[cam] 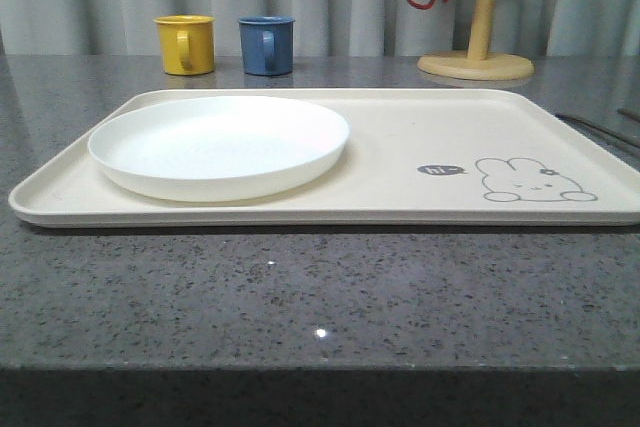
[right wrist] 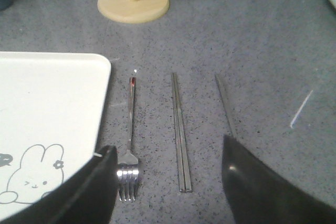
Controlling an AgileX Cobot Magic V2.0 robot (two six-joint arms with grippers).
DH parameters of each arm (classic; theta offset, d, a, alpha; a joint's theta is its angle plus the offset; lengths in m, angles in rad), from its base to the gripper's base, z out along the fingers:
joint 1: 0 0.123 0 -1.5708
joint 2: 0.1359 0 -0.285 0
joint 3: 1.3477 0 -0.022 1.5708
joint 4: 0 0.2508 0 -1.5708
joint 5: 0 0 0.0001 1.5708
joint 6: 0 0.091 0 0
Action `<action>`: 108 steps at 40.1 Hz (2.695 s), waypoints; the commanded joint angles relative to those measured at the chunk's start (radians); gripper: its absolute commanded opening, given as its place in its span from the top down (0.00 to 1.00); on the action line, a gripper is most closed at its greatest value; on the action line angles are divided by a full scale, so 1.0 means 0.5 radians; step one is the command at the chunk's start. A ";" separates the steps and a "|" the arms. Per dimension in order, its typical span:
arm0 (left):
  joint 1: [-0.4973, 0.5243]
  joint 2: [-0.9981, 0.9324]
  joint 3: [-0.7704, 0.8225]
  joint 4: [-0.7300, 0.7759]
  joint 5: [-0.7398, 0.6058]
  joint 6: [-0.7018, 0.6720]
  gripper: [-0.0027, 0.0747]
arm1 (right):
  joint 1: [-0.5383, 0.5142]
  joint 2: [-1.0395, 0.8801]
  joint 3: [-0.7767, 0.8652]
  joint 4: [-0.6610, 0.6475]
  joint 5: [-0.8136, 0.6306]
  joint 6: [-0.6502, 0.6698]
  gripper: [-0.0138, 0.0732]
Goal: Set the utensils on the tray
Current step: 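Withdraw the left gripper from the tray, then grasp the silver fork with the right gripper and lift it, then lower the fork onto the tray beside the plate and release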
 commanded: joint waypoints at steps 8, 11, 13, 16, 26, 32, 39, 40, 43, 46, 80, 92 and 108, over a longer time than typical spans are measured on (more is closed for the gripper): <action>0.003 0.027 -0.053 -0.010 -0.159 -0.019 0.99 | 0.137 0.711 -0.437 0.068 0.166 -0.032 0.34; 0.003 0.027 -0.053 -0.010 -0.159 -0.019 0.99 | 0.184 0.908 -0.544 0.068 0.280 -0.032 0.34; 0.003 0.027 -0.053 -0.010 -0.159 -0.019 0.99 | 0.195 1.023 -0.596 0.071 0.321 -0.032 0.34; 0.003 0.027 -0.053 -0.010 -0.159 -0.019 0.99 | 0.195 1.171 -0.680 0.084 0.378 -0.032 0.34; 0.003 0.027 -0.053 -0.010 -0.159 -0.019 0.99 | 0.188 1.560 -0.850 0.096 0.465 -0.031 0.34; 0.003 0.027 -0.053 -0.010 -0.159 -0.019 0.99 | 0.188 1.708 -0.889 0.134 0.449 -0.031 0.34; 0.003 0.027 -0.053 -0.010 -0.159 -0.019 0.99 | 0.188 1.846 -0.916 0.138 0.424 -0.031 0.35; 0.003 0.027 -0.053 -0.010 -0.159 -0.019 0.99 | 0.188 1.857 -0.916 0.138 0.422 -0.031 0.35; 0.003 0.027 -0.053 -0.010 -0.159 -0.019 0.99 | 0.188 1.880 -0.916 0.138 0.418 -0.031 0.40; 0.003 0.027 -0.053 -0.010 -0.159 -0.019 0.99 | 0.188 1.885 -0.916 0.142 0.420 -0.031 0.46; 0.003 0.027 -0.053 -0.010 -0.159 -0.019 0.99 | 0.591 1.683 -1.323 0.045 0.805 0.470 0.88; 0.003 0.027 -0.053 -0.010 -0.159 -0.019 0.99 | 0.989 1.989 -1.629 -0.021 0.898 0.810 0.88; 0.003 0.027 -0.053 -0.010 -0.159 -0.019 0.99 | 1.008 2.280 -1.666 0.172 0.784 0.870 0.88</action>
